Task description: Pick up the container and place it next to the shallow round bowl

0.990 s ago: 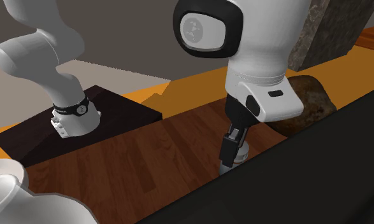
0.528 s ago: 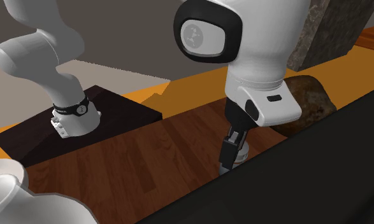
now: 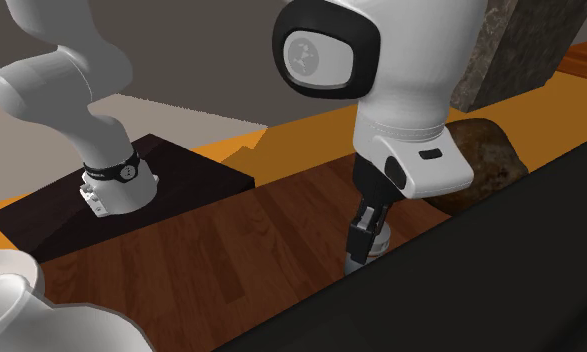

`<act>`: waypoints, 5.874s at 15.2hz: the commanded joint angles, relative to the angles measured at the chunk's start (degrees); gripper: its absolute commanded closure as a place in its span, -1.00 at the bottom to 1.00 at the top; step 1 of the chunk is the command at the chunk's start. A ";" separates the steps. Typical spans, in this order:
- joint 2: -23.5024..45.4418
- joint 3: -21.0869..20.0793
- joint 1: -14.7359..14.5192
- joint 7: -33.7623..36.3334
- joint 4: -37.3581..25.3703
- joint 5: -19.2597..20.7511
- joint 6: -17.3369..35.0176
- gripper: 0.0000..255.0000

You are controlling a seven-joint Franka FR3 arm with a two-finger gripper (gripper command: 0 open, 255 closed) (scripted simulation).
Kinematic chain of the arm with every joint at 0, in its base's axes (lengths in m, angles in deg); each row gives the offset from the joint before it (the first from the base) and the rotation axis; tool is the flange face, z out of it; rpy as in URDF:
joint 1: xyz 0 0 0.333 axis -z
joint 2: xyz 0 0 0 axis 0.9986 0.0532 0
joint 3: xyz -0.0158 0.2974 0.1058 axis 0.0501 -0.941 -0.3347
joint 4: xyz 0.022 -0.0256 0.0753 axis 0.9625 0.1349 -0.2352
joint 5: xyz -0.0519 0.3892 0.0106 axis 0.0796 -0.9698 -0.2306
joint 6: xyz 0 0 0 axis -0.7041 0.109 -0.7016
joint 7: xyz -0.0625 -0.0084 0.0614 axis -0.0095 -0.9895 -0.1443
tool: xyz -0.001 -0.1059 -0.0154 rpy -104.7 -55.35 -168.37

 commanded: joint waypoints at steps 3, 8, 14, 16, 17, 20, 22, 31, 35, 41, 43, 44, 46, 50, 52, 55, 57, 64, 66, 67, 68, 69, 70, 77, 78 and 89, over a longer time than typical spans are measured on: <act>0.03 0.00 0.00 0.01 -0.01 0.00 -0.02 1.00; -1.40 0.01 -0.01 0.02 -1.88 0.03 -3.33 1.00; -2.77 0.02 -0.01 0.03 -4.60 0.05 -7.41 1.00; -3.14 0.02 -0.01 0.03 -5.63 0.05 -8.81 1.00; -3.30 0.02 -0.01 0.03 -6.16 0.06 -9.51 1.00; -3.73 0.03 -0.01 0.03 -7.87 0.06 -11.65 1.00; -3.96 0.03 -0.01 0.04 -9.09 0.07 -13.10 1.00; -4.33 0.04 0.00 0.04 -15.50 0.07 -19.88 1.00; -4.11 0.04 0.01 0.04 -18.91 0.07 -23.06 1.00; -5.24 0.38 0.70 -0.98 -20.44 -0.01 -25.72 1.00; -8.26 1.11 2.03 -3.07 -16.20 -0.14 -24.50 1.00; -9.65 1.50 2.70 -4.13 -14.28 -0.18 -23.98 1.00; -12.23 2.36 3.99 -6.30 -10.81 -0.23 -23.09 1.00; -16.67 4.31 6.52 -10.81 -5.06 -0.19 -21.78 1.00; -18.55 5.40 7.76 -13.14 -2.72 -0.10 -21.32 1.00; -20.97 7.13 9.63 -16.72 0.20 0.12 -20.80 1.00; -22.31 8.37 10.87 -19.15 1.77 0.31 -20.56 1.00; -25.31 13.05 15.22 -28.03 5.06 1.04 -20.18 1.00; -25.66 14.48 16.48 -30.67 5.38 1.21 -20.18 1.00; -25.75 15.20 17.11 -32.01 5.44 1.28 -20.19 1.00; -25.78 15.92 17.75 -33.37 5.44 1.33 -20.21 1.00; -25.75 16.66 18.38 -34.73 5.37 1.36 -20.24 1.00; -25.66 17.41 19.01 -36.11 5.23 1.38 -20.28 1.00; -24.70 20.48 21.64 -41.82 6.34 1.21 -18.22 1.00; -24.69 20.49 21.65 -41.83 7.09 1.21 -17.45 1.00; -23.65 20.65 21.75 -42.10 14.47 0.85 -9.10 1.00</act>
